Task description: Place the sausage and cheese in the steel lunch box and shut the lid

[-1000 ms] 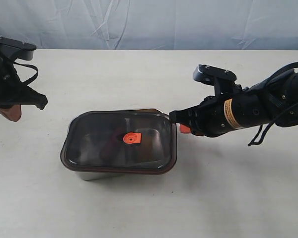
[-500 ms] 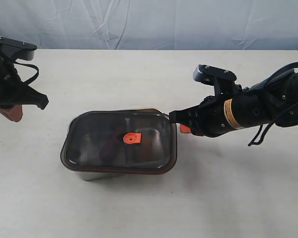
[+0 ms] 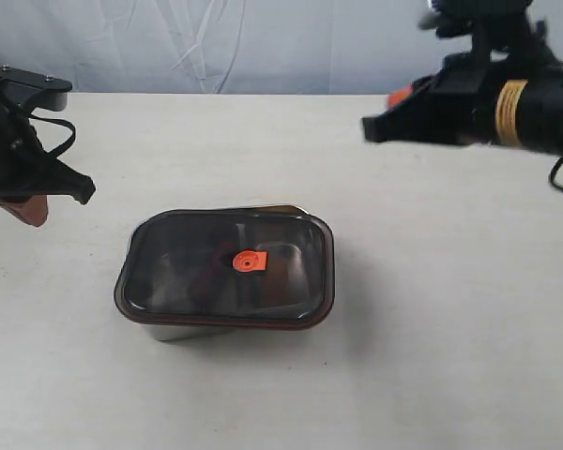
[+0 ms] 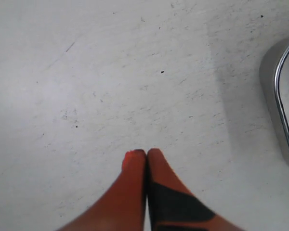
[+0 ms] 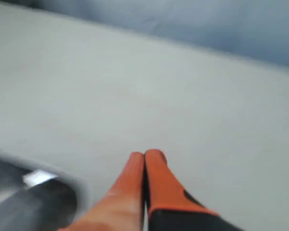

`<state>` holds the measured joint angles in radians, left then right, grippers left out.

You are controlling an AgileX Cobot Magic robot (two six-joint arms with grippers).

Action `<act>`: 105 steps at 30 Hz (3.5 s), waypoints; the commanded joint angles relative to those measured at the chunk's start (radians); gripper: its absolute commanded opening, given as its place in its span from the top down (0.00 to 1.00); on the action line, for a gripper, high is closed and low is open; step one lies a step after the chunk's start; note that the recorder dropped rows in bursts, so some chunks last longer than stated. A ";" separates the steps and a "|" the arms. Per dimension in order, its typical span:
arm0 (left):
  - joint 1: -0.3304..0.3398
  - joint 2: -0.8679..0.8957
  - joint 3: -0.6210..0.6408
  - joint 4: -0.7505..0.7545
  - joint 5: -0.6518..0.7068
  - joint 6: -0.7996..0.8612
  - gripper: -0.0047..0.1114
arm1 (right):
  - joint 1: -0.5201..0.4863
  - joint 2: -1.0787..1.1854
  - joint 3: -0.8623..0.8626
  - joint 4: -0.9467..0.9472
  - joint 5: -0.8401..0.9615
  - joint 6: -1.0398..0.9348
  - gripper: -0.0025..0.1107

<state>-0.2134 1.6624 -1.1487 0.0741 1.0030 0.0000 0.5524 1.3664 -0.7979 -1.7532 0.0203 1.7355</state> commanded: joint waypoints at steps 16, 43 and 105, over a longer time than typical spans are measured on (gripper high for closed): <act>0.003 -0.010 0.002 -0.021 0.009 0.010 0.96 | 0.090 0.126 -0.164 1.917 0.994 -1.684 0.98; 0.003 -0.010 0.002 -0.021 0.007 0.010 0.96 | 0.333 0.315 -0.145 1.978 0.702 -1.673 0.98; 0.001 -0.010 0.040 -0.747 -0.114 0.671 0.96 | 0.331 0.230 -0.147 1.610 0.444 -1.336 0.98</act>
<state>-0.2112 1.6588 -1.1275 -0.6410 0.9139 0.6504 0.8845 1.5662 -0.9445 -0.1955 0.5099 0.4460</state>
